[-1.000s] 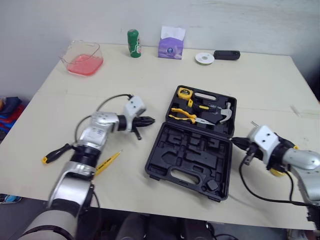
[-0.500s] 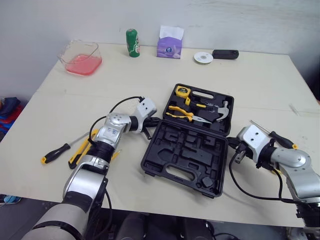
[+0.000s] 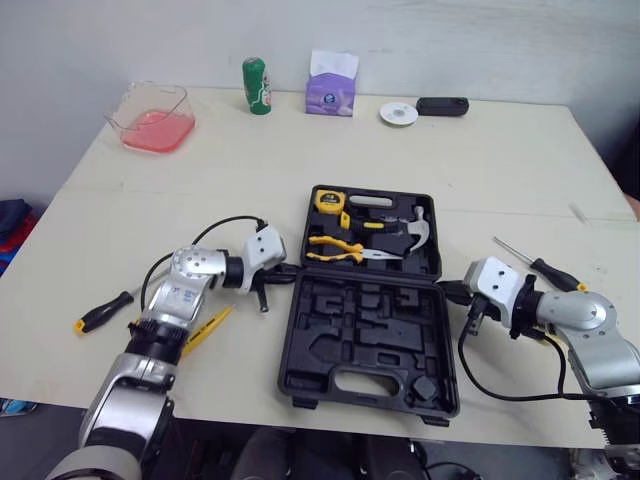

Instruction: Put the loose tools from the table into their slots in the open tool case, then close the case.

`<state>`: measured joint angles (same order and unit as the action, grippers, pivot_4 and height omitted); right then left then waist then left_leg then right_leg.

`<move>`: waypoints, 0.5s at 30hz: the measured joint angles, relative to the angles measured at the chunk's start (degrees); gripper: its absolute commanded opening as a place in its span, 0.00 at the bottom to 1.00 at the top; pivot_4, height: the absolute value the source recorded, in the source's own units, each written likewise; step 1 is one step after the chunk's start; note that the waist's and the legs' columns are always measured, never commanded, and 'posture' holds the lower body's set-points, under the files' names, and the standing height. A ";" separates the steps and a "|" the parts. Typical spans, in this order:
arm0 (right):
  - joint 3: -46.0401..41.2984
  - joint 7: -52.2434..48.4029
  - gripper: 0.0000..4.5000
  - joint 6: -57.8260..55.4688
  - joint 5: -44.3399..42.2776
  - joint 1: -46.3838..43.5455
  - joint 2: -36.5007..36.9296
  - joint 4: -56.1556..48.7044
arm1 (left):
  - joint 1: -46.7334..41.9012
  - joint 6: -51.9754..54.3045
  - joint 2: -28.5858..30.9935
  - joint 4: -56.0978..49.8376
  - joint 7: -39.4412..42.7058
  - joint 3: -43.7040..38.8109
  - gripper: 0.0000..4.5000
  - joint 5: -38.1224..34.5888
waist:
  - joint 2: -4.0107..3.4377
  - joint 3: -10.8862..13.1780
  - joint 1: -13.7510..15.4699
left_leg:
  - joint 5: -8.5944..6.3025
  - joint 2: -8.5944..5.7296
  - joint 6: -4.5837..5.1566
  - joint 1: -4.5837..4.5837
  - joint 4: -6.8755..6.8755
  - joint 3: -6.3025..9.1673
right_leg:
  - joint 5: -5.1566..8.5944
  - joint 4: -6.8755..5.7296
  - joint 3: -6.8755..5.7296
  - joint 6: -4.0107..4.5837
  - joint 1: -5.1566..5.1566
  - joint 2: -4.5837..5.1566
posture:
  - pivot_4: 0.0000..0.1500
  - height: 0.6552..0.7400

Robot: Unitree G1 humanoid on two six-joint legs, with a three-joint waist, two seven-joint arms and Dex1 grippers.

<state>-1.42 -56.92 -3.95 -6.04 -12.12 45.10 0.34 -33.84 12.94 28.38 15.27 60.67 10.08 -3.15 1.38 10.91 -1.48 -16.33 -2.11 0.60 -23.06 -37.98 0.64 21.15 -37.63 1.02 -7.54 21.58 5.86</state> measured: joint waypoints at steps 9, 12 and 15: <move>1.34 -3.76 0.00 -1.76 -0.78 0.26 -0.30 -3.66 | 5.89 10.12 6.30 -13.06 1.15 -1.07 0.01 -0.97 | -0.02 0.01 -0.06 | 0.00 0.01 -0.01 -0.01 0.03 0.09 | 0.00 0.04 -0.05 0.02 -0.01 0.05 | 1.00 1.00; 1.68 -3.90 0.00 -2.38 -1.00 0.73 -0.71 -4.85 | 6.57 9.98 6.88 -13.14 1.04 -1.87 0.01 -1.15 | -0.02 0.01 -0.04 | 0.00 0.00 -0.01 -0.02 0.03 0.14 | 0.00 0.05 -0.11 0.03 -0.02 0.08 | 1.00 1.00; 1.77 -3.93 0.00 -2.32 -1.19 1.42 -0.74 -5.16 | 6.68 9.43 6.79 -12.79 0.18 -2.02 0.01 -1.14 | -0.02 0.01 0.09 | 0.00 -0.01 -0.01 -0.02 0.03 0.20 | -0.01 0.09 -0.20 0.04 -0.08 0.11 | 1.00 1.00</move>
<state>0.36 -60.85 -6.28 -7.23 -10.70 44.36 -4.82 -27.16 22.37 35.17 2.48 60.84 8.06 -4.29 1.36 10.92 -1.39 -16.33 -2.12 0.59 -23.08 -37.95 0.84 21.14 -37.54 0.82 -7.50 21.50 5.97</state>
